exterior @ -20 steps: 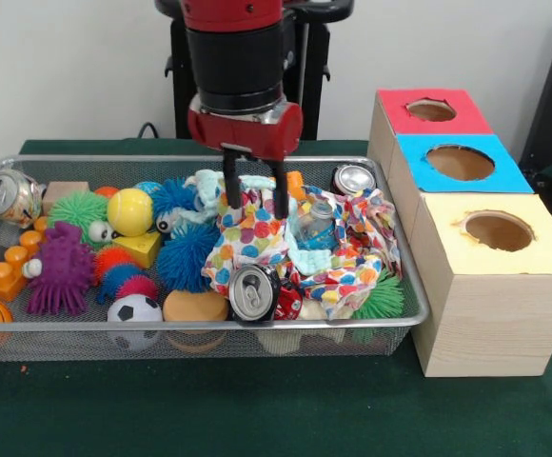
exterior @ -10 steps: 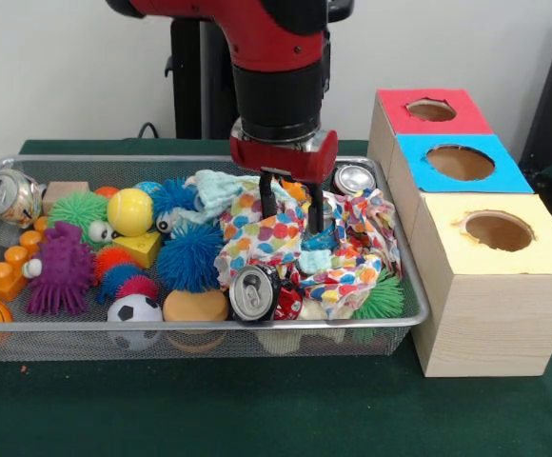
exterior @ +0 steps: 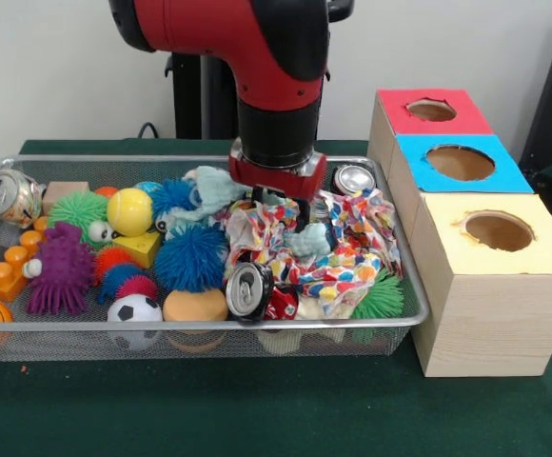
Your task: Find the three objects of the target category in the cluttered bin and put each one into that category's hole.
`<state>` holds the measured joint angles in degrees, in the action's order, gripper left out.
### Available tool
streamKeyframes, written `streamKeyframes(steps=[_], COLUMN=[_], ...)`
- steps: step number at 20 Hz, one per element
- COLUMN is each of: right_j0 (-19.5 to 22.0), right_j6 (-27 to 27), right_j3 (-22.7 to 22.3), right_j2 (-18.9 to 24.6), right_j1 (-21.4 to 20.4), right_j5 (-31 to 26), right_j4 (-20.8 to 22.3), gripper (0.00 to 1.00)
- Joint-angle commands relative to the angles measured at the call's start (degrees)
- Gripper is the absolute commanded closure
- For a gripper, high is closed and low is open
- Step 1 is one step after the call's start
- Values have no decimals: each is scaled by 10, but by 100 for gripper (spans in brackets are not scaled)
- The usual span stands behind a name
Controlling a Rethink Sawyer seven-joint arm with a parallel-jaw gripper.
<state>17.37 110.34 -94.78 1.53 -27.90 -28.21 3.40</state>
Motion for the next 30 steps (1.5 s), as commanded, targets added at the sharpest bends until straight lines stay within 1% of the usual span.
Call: streamKeyframes(steps=[1, 6, 7, 9, 10, 12, 13, 15, 16, 19, 23, 27, 30], right_j0=[-20, -37, -40, -46, -48, -57, -62, -62, -60, -53, -43, -40, -36], right_j6=[22, 36, 38, 20, 9, 10, 10, 6, 9, -12, -21, -36, -38], right_j3=[42, 68, 76, 93, 99, 105, 108, 112, 111, 112, 111, 114, 115], right_j2=[-50, -82, -90, -102, -107, -122, -130, -139, -141, -142, -144, -145, -145], right_j1=[63, 92, 98, 109, 111, 116, 118, 120, 121, 116, 115, 109, 104], right_j5=[-56, -53, -61, -70, -62, -51, -46, -39, -19, -17, -4, -8, -9], right_j4=[61, 70, 72, 89, 101, 114, 121, 135, 141, 162, 184, 212, 225], gripper=[0, 0, 0, 0, 0, 0, 100, 100, 100, 100, 100, 100, 100])
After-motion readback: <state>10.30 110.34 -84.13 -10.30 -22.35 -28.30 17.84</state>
